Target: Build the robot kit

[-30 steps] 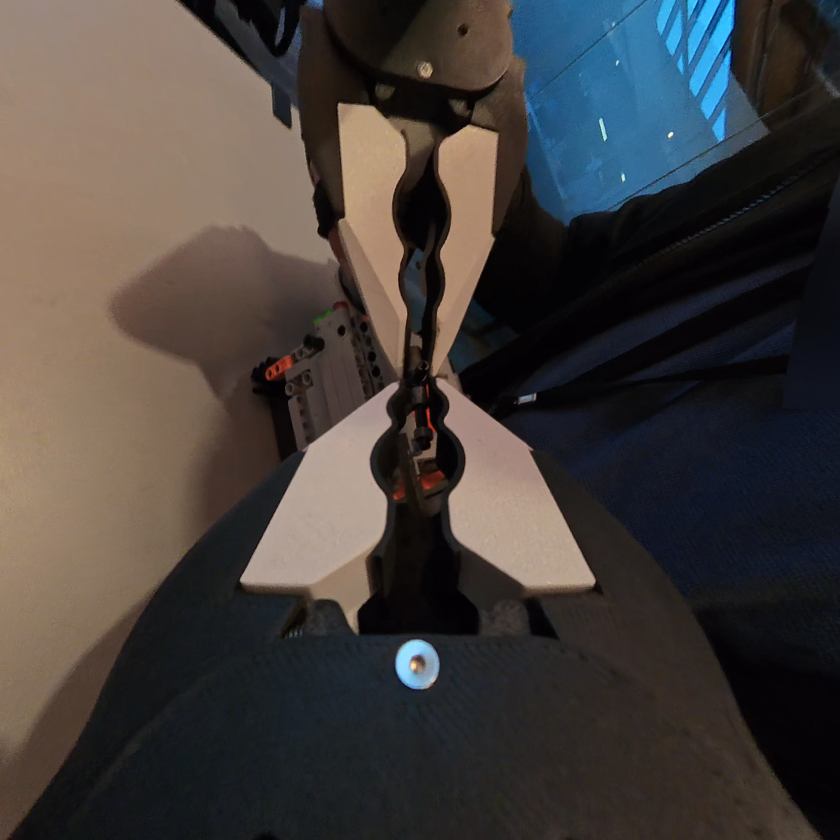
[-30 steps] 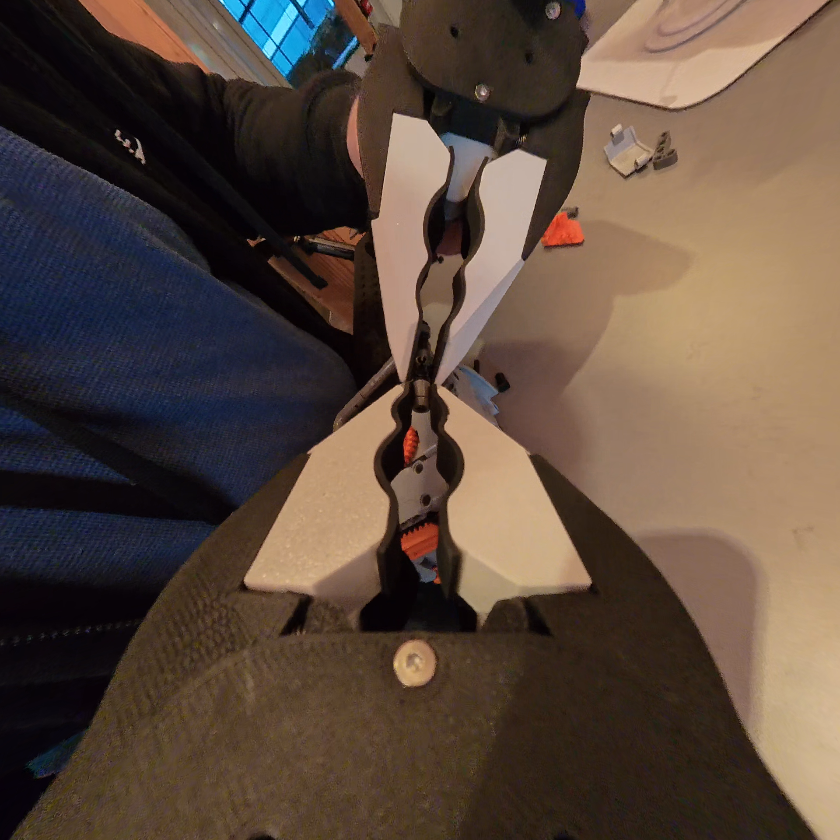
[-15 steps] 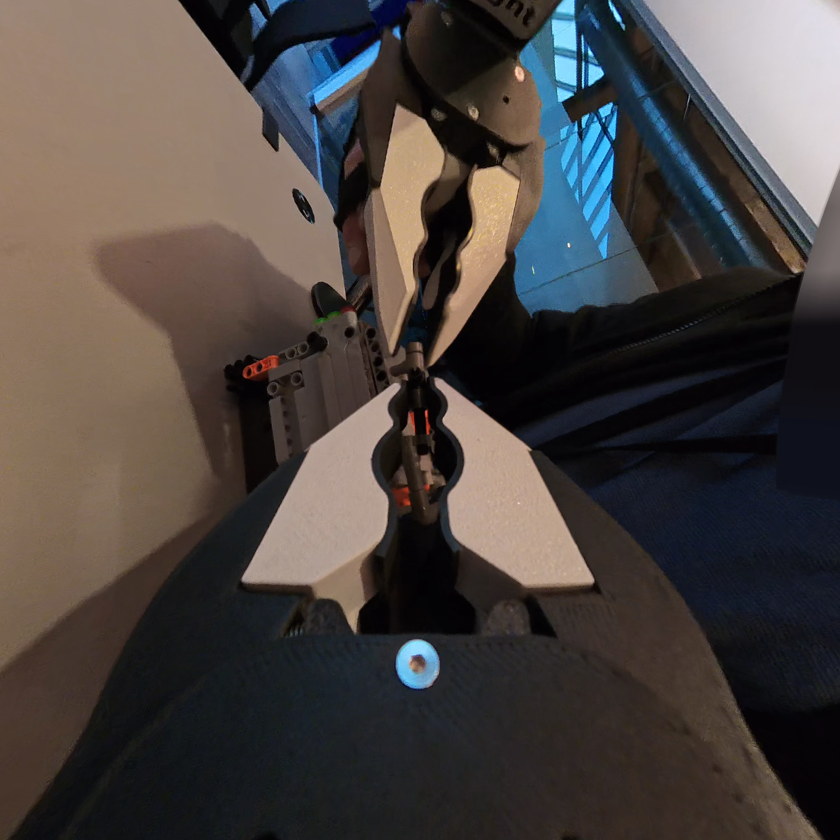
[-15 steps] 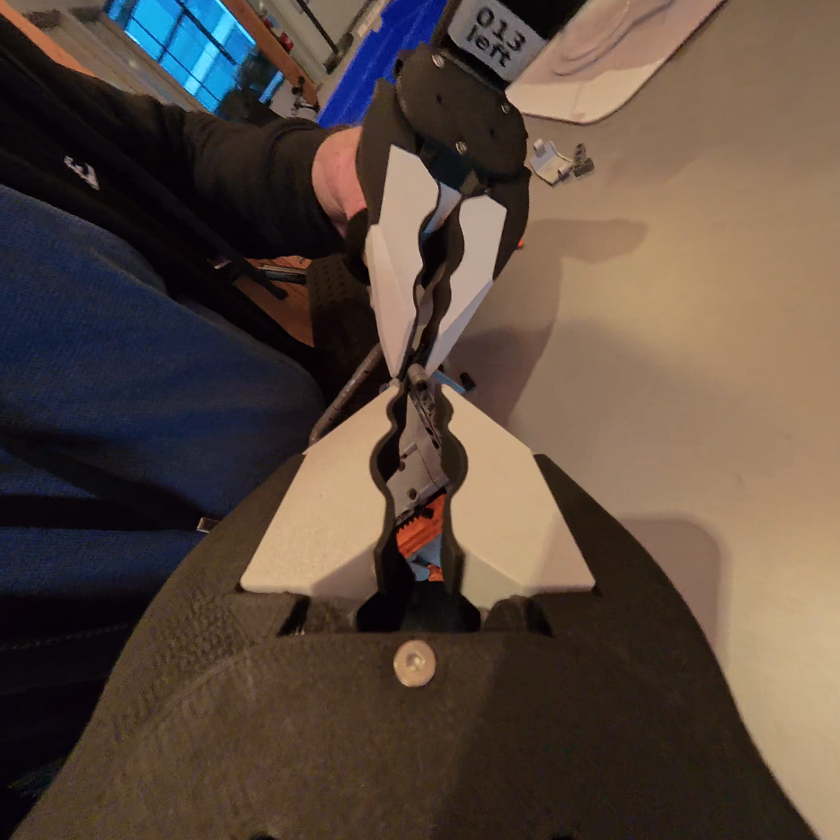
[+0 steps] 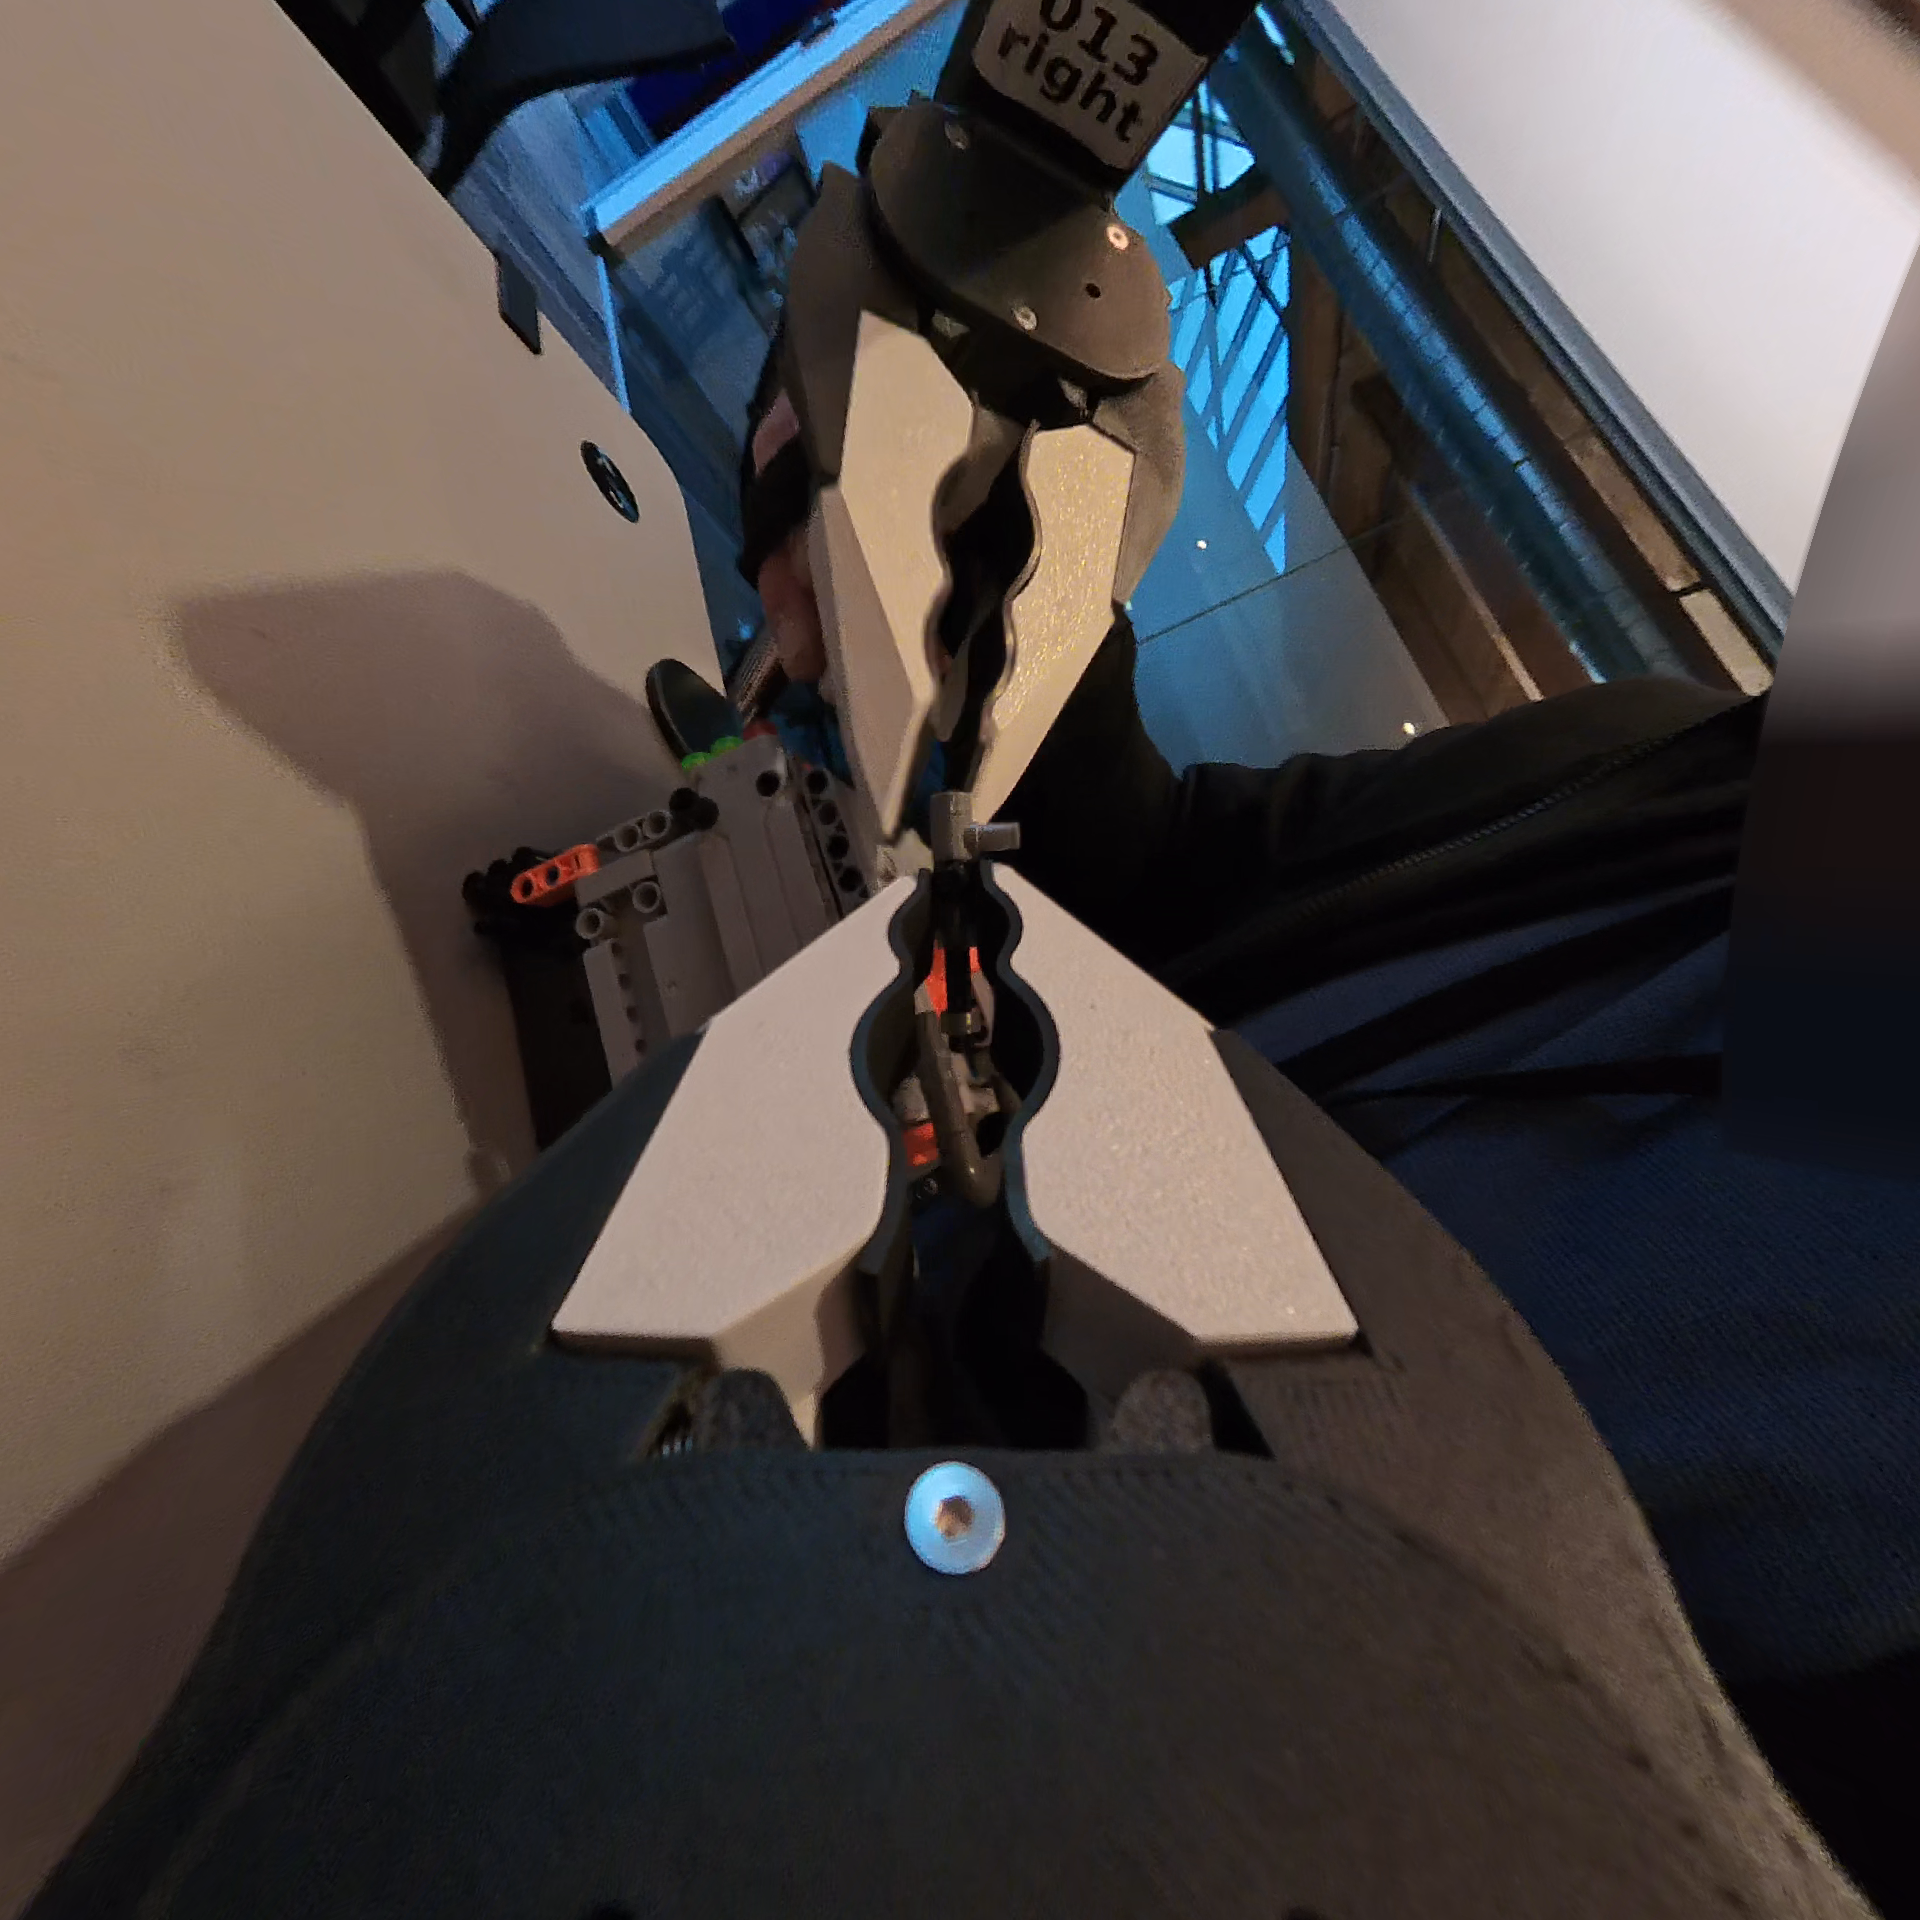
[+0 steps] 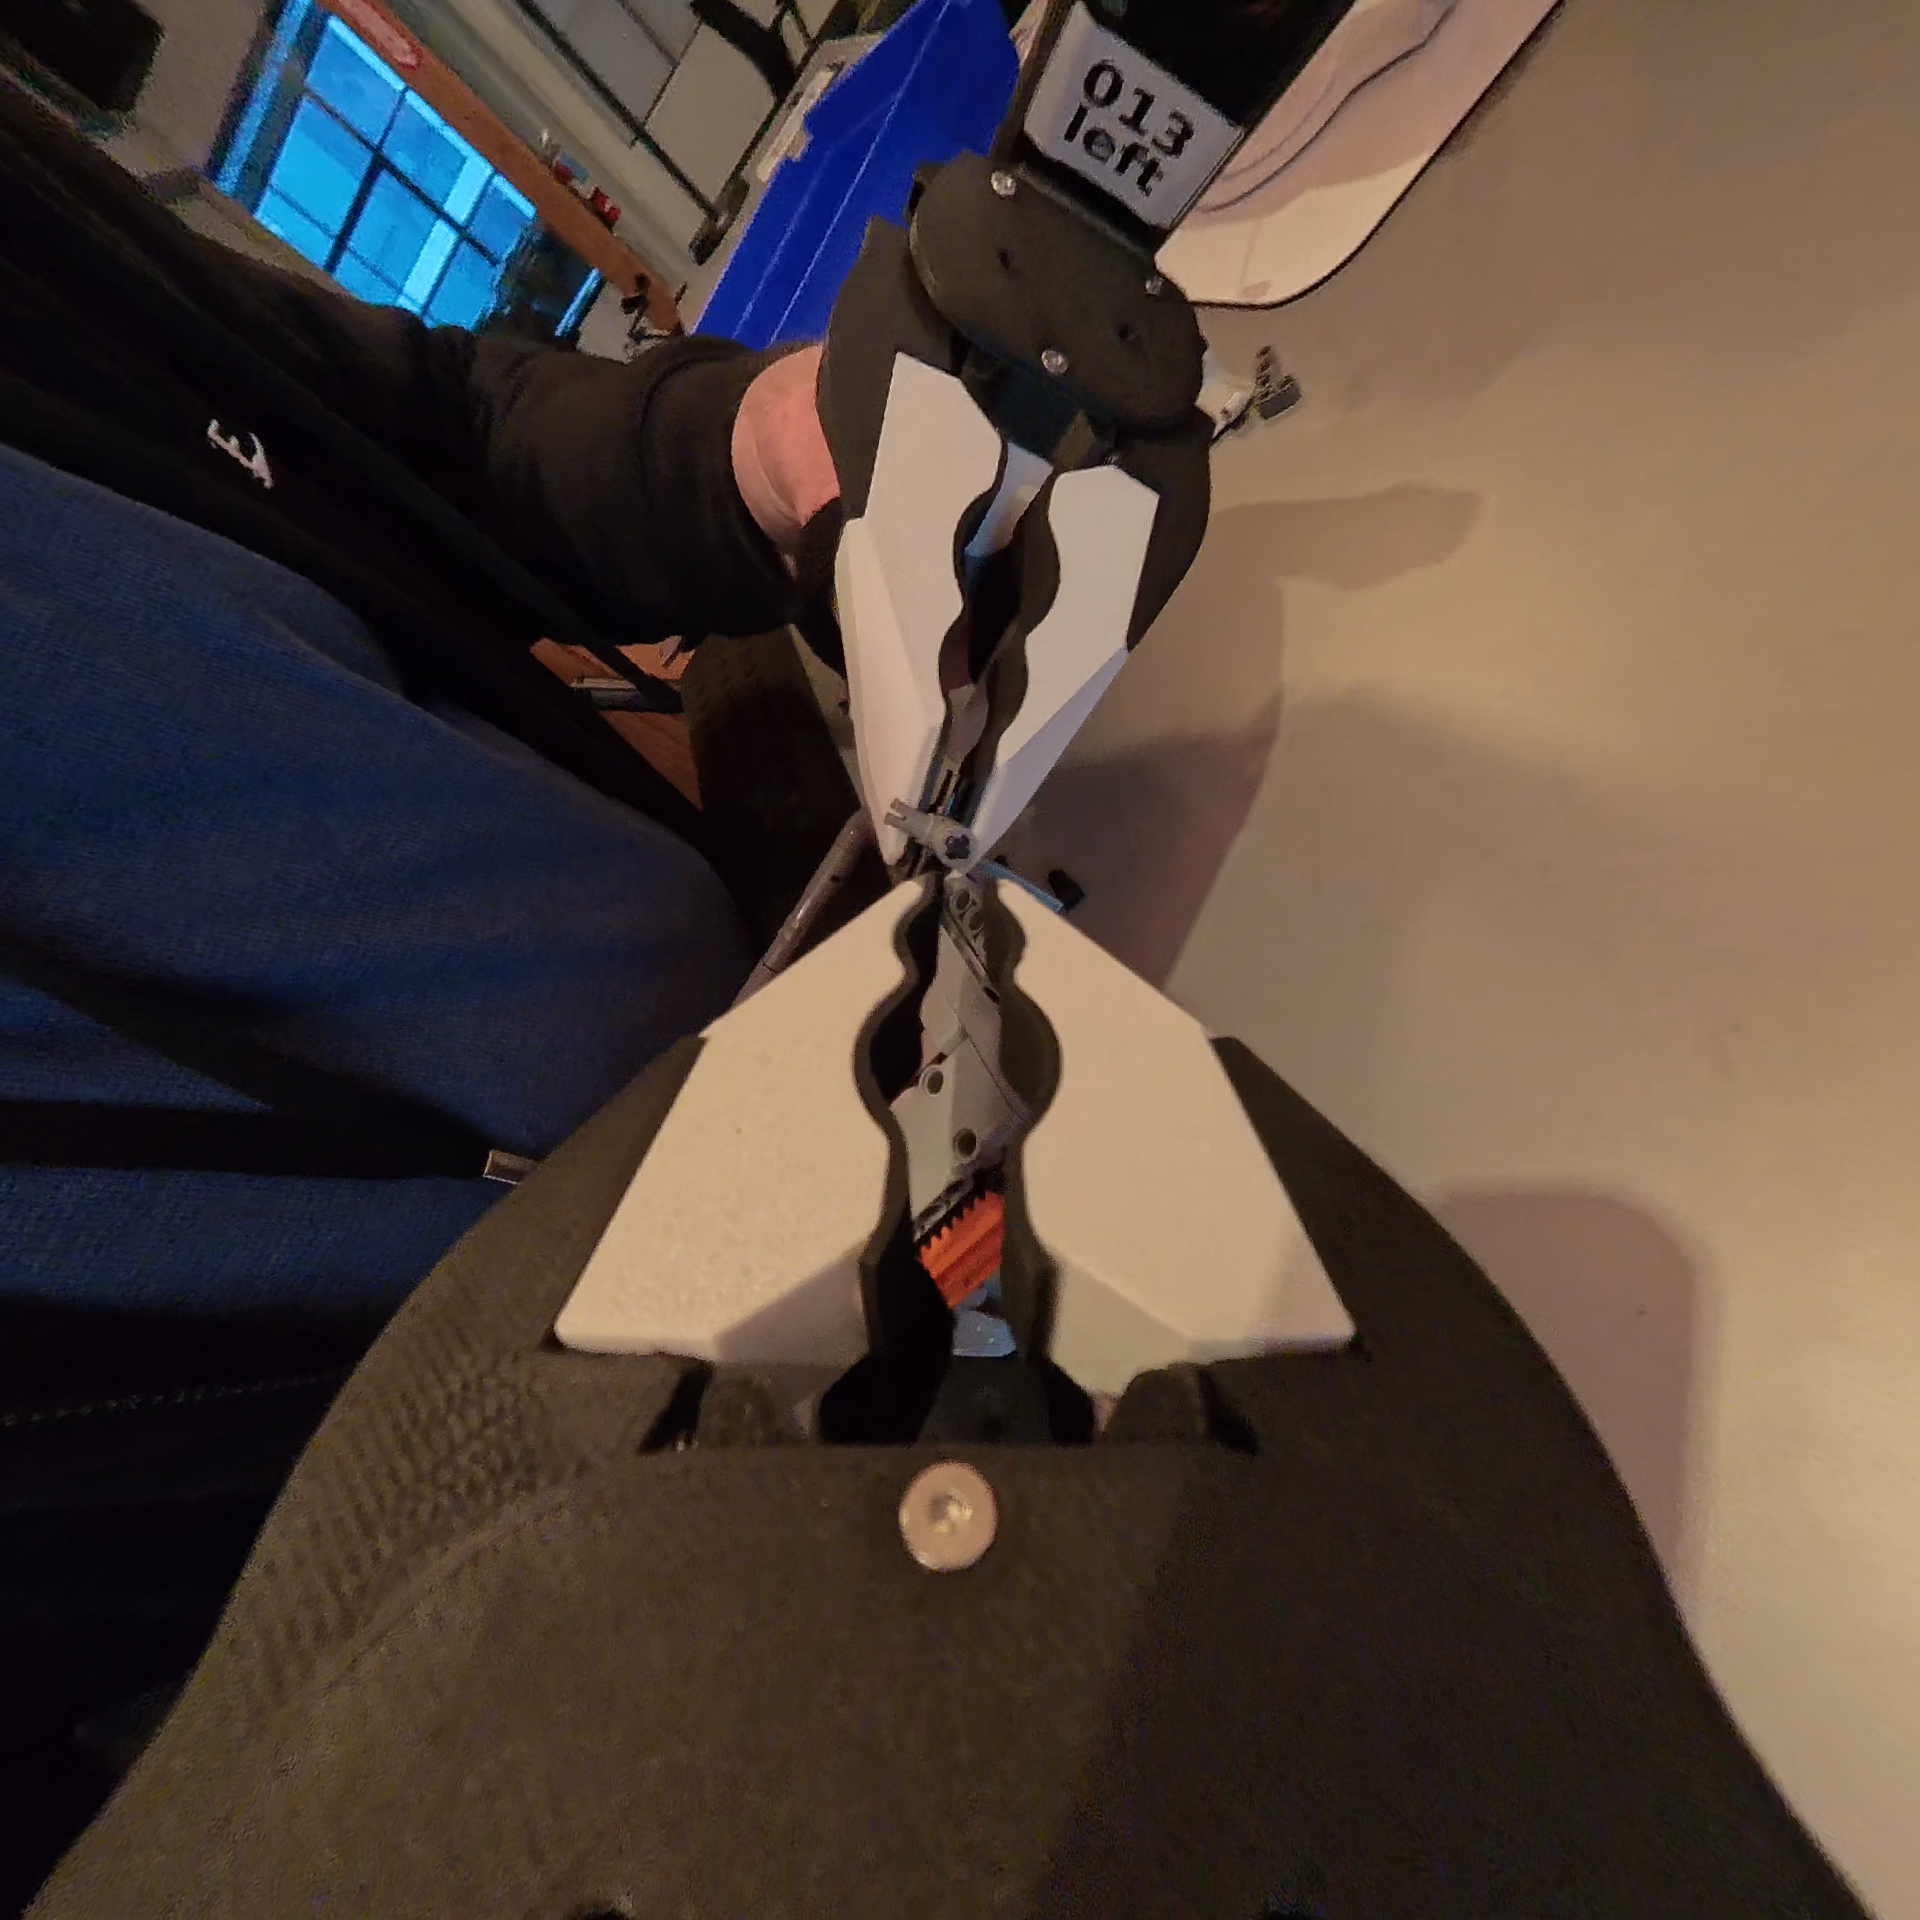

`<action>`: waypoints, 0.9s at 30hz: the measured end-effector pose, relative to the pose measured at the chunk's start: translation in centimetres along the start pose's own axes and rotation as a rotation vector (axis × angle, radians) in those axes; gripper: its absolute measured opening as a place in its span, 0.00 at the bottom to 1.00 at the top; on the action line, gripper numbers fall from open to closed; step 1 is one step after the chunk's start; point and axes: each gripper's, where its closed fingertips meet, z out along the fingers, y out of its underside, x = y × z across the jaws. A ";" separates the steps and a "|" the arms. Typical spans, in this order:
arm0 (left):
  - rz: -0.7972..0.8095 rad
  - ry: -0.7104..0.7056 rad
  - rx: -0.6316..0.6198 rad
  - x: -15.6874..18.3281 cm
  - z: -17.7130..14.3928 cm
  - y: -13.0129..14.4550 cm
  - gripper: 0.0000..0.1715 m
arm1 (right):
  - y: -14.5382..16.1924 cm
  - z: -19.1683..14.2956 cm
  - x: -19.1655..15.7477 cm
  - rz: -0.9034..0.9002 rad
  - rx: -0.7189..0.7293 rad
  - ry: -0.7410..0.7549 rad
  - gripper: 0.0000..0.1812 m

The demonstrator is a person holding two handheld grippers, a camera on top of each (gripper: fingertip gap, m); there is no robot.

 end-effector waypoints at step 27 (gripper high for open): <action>0.036 0.027 -0.074 0.6 0.6 0.2 0.02 | -0.2 -0.5 -1.2 -0.213 -0.005 0.093 0.09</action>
